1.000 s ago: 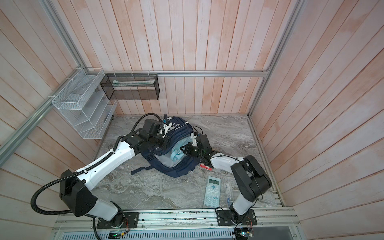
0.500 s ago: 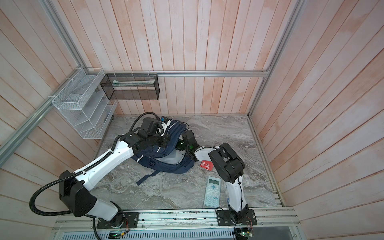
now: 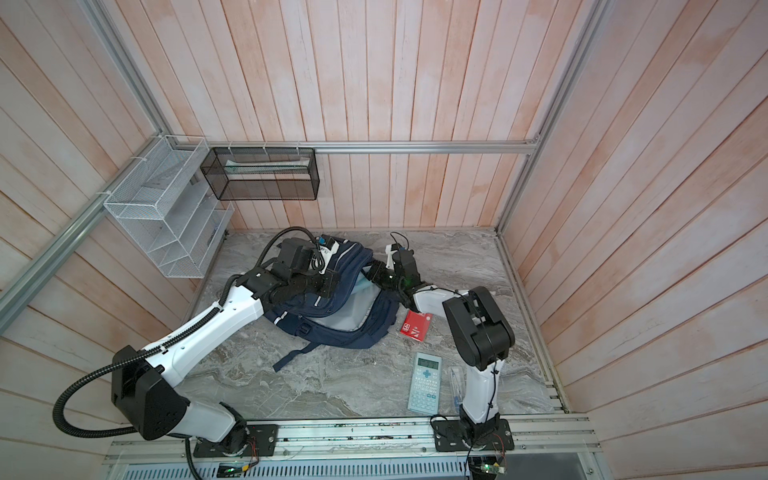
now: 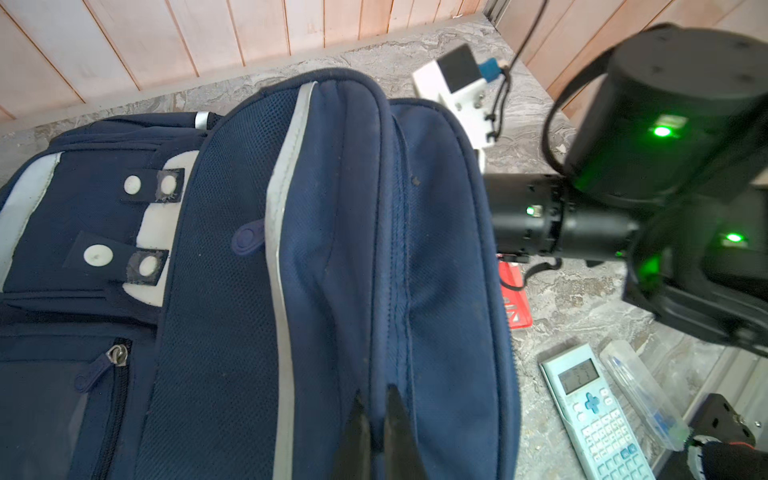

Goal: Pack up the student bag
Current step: 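Insert the pencil case into the bag opening with the right gripper while left holds flap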

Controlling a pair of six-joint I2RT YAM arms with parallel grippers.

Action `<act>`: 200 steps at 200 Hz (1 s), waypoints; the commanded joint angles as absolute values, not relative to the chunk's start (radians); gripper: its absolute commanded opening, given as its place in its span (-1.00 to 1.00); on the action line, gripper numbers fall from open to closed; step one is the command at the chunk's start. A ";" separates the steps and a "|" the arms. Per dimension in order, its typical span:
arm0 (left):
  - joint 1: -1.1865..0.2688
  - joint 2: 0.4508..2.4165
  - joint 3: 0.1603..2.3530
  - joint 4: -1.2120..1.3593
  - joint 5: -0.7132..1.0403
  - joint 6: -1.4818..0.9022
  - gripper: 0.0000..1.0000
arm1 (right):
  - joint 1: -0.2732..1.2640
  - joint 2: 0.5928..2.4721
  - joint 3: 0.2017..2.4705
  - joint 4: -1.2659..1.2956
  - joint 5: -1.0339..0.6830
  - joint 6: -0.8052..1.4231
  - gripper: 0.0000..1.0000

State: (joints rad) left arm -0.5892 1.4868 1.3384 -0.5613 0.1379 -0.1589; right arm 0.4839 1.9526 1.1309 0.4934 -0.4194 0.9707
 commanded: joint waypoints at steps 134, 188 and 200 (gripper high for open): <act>-0.547 1.395 1.329 -0.406 0.398 -0.148 -1.00 | 0.781 2.159 1.218 0.922 -0.044 1.216 -1.00; -0.534 1.362 1.246 -0.414 0.481 -0.129 -1.00 | 0.787 2.221 1.364 0.880 0.046 1.188 -0.99; -0.527 1.358 1.229 -0.411 0.475 -0.130 -1.00 | 0.778 2.211 1.352 0.883 -0.005 1.162 -0.79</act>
State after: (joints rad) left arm -0.5140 1.3945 1.2503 -0.5026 0.3450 -0.1543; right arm 0.7822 2.2105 1.3186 0.8650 -0.0250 1.2041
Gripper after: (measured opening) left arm 0.067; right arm 0.054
